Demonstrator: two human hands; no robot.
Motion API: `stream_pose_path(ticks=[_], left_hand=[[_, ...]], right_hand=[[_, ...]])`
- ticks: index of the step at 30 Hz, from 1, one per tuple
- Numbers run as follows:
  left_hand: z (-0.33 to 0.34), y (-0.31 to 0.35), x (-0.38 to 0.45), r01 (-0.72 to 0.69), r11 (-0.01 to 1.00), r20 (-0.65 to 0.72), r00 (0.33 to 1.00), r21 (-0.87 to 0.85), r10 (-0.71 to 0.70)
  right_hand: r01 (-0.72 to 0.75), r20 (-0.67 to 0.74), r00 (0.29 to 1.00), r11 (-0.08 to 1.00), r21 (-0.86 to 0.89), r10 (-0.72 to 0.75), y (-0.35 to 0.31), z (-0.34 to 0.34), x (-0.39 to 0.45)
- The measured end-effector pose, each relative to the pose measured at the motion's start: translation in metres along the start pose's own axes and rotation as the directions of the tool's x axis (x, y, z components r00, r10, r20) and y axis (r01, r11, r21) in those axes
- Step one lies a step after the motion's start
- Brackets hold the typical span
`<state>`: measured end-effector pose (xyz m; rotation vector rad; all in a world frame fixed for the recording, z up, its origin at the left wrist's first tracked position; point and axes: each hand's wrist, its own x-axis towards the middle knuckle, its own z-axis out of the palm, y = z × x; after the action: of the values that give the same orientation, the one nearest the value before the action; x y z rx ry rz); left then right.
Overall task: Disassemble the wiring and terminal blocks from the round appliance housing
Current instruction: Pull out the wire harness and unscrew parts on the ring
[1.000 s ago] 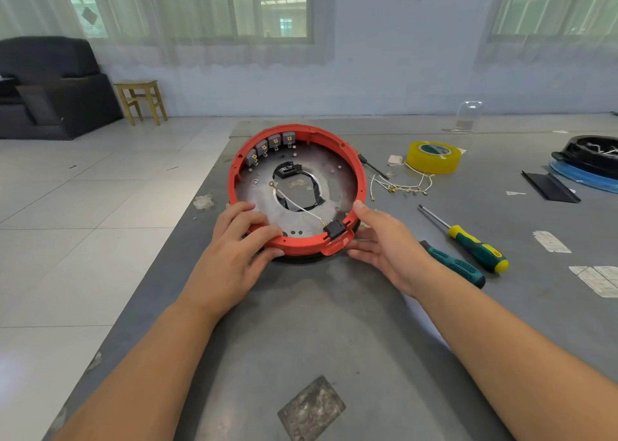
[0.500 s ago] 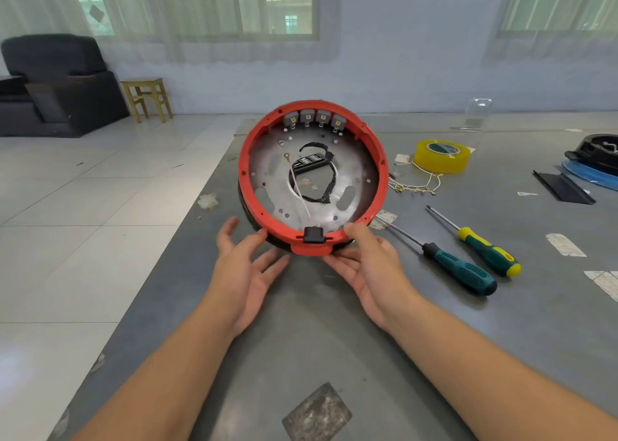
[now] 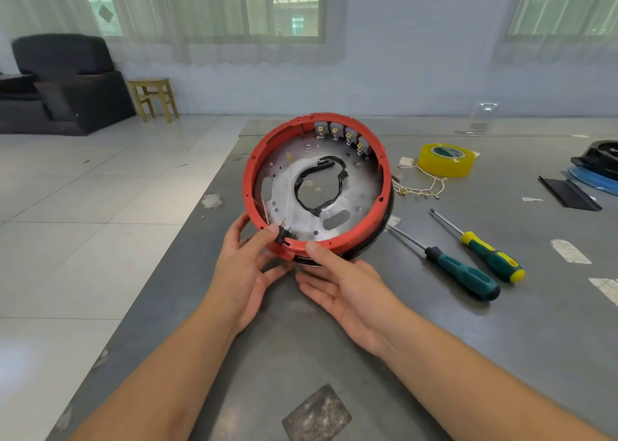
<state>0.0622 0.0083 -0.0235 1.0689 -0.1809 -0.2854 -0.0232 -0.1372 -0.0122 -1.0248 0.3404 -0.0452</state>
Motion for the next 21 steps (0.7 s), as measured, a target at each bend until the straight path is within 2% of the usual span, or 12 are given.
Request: stream_pose_path(ticks=[4, 7, 12, 14, 16, 19, 21], left_hand=[[-0.013, 0.012, 0.008, -0.01, 0.999, -0.128, 0.992, 0.036, 0.015], [-0.03, 0.022, 0.013, -0.023, 0.993, -0.147, 0.988, 0.119, 0.041], [-0.032, 0.023, 0.017, -0.026, 0.972, -0.142, 0.988, 0.234, 0.061], [-0.028, 0.024, 0.015, -0.04, 0.966, -0.155, 0.984, 0.256, 0.082], [-0.026, 0.025, 0.013, -0.042, 0.965, -0.148, 0.986, 0.258, 0.083], [-0.03, 0.027, 0.01, 0.013, 0.975, -0.067, 0.998, 0.22, 0.001], [-0.033, 0.028, 0.011, 0.027, 0.969, -0.025, 0.999, 0.247, -0.022]], right_hand=[[0.172, -0.131, 0.975, 0.982, -0.075, -0.18, -0.024, -0.014, 0.005], [0.307, -0.188, 0.929, 0.947, -0.092, -0.319, -0.052, -0.038, 0.012], [0.278, -0.051, 0.954, 0.936, -0.215, -0.295, -0.065, -0.059, 0.019], [0.253, -0.041, 0.959, 0.916, -0.311, -0.279, -0.061, -0.063, 0.022], [0.231, -0.056, 0.955, 0.844, -0.484, -0.293, -0.06, -0.068, 0.023], [0.165, -0.08, 0.933, 0.617, -0.77, -0.35, -0.06, -0.071, 0.02], [0.142, -0.068, 0.921, 0.493, -0.858, -0.383, -0.061, -0.071, 0.018]])
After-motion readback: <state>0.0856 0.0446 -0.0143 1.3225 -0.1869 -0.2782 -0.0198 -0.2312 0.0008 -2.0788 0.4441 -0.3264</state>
